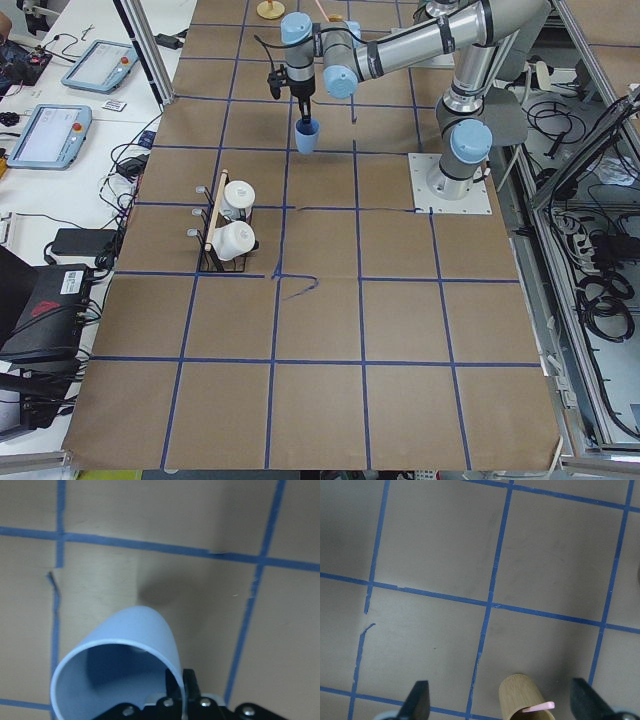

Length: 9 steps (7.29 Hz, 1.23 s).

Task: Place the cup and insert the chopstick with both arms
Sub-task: 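Carry the blue cup to the table centre and release it upright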

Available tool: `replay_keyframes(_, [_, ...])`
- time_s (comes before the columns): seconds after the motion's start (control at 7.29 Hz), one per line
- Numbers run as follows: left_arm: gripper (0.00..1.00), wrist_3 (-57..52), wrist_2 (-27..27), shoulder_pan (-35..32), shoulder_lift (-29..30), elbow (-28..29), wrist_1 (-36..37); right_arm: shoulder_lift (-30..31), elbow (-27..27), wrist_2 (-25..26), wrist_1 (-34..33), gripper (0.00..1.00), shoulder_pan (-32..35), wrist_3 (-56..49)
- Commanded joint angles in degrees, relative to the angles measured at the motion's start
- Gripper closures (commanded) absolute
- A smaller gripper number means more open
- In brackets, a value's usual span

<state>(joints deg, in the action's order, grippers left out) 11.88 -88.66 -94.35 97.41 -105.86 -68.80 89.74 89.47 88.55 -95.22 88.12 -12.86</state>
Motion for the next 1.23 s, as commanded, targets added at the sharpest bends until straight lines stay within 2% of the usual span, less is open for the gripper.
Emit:
replay_keyframes(0.0, [1.00, 4.64, 2.25, -7.58, 4.17, 5.46, 1.21, 0.00, 0.18, 0.05, 0.21, 0.00, -1.54, -2.17])
replay_keyframes(0.14, [1.00, 5.34, 3.22, -12.13, 6.02, 6.70, 1.56, 0.17, 0.96, -0.04, 0.21, 0.00, -2.77, -4.70])
replay_keyframes(0.27, [1.00, 6.13, 2.79, -16.17, 7.77, 6.89, 5.21, 0.70, 1.75, -0.04, 0.12, 0.00, -3.57, -5.94])
replay_keyframes(0.55, [1.00, 6.40, 2.96, -19.54, 11.73, 6.89, 10.76, 1.14, 2.98, -0.04, -0.49, 0.00, -3.92, -5.95])
replay_keyframes(0.82, [1.00, 6.40, 2.35, -21.48, 13.85, 6.80, 11.84, 1.40, 3.17, -0.04, -0.67, 0.00, -3.92, -5.95])
replay_keyframes(0.96, [0.01, 6.58, 2.35, -21.49, 14.46, 6.98, 11.93, 1.58, 3.34, -0.04, -0.58, 0.00, -3.92, -5.87])
replay_keyframes(1.1, [0.00, 6.58, 2.35, -21.49, 14.30, 7.15, 11.76, 1.75, 4.04, -0.04, -0.58, 0.00, -3.92, -5.95])
